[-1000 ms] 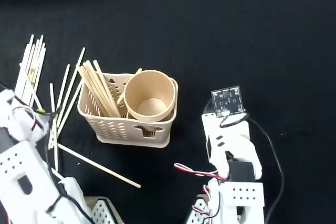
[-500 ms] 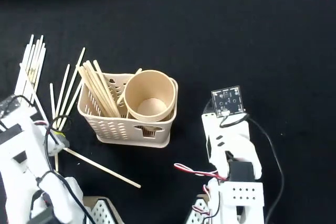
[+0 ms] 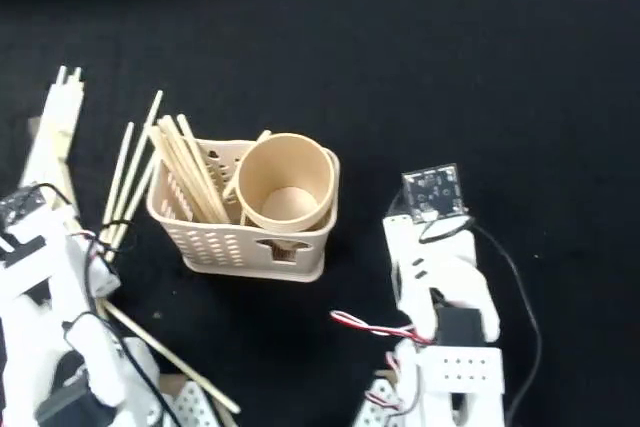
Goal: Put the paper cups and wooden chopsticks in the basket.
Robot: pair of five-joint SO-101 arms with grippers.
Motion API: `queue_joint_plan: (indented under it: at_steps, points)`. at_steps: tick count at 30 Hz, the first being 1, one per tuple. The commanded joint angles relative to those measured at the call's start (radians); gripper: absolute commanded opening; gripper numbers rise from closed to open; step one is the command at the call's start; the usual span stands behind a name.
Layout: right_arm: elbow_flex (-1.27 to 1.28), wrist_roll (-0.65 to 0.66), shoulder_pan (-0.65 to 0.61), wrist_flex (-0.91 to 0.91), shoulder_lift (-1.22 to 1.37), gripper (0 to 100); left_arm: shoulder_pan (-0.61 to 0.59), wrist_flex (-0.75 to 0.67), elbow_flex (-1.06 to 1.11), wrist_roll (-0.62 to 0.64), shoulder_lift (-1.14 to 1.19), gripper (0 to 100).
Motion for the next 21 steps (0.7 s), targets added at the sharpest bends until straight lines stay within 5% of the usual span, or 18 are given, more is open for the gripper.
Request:
queue_joint_plan:
  at_steps: [1,21]
  points:
    - [-0.012,0.008,-0.011,-0.003,-0.008,1.5,0.004,0.002,-0.059,-0.006,0.002,4]
    - [-0.012,0.008,-0.011,-0.003,-0.008,1.5,0.074,0.462,-0.536,0.000,0.002,3]
